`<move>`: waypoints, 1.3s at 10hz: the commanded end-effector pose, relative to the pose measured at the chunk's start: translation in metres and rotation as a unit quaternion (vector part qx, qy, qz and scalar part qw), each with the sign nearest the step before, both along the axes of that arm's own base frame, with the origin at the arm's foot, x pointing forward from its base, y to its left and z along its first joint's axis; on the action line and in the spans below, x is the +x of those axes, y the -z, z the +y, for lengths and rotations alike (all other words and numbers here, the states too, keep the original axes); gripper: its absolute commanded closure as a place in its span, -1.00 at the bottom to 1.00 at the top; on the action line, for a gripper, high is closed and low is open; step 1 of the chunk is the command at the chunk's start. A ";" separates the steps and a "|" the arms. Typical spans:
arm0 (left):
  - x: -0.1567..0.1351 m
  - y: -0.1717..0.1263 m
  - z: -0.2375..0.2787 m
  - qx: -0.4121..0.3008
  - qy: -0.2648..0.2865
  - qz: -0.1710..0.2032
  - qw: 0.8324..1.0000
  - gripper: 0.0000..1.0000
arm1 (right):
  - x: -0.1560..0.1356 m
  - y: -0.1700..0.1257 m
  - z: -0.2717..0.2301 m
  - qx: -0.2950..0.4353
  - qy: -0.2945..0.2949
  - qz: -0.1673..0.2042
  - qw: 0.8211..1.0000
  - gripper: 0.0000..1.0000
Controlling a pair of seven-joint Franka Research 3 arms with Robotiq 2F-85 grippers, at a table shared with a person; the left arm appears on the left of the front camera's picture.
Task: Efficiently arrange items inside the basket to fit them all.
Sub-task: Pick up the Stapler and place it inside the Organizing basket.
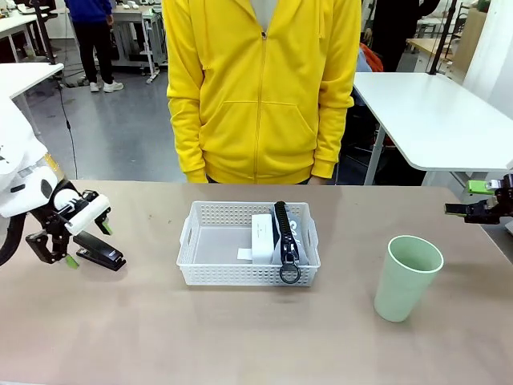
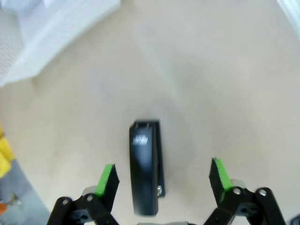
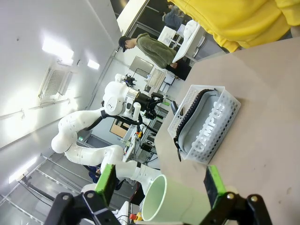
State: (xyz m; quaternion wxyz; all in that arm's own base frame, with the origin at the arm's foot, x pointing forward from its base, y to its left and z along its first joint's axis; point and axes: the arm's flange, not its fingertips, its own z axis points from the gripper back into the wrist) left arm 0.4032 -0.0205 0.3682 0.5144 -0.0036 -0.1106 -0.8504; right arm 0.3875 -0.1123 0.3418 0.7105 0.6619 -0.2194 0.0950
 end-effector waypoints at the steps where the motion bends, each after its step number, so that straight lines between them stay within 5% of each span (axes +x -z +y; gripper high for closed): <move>1: -0.005 0.001 -0.008 -0.020 0.004 0.020 1.000 -1.00 | 0.000 -0.005 0.001 0.002 -0.003 0.008 1.000 -1.00; 4: -0.001 0.002 -0.002 -0.001 0.002 0.006 1.000 -1.00 | 0.000 -0.005 0.001 0.002 -0.003 0.008 1.000 -1.00; 5: 0.012 0.014 -0.005 0.055 -0.051 0.014 0.997 -1.00 | 0.000 -0.005 0.001 0.002 -0.003 0.008 1.000 -1.00; 8: 0.030 0.029 -0.013 0.074 -0.024 0.044 0.996 -1.00 | 0.000 -0.005 0.001 0.002 -0.003 0.008 1.000 -1.00; 13: 0.044 0.052 -0.008 0.114 -0.052 0.078 0.989 -1.00 | 0.000 -0.005 0.001 0.002 -0.003 0.008 1.000 -1.00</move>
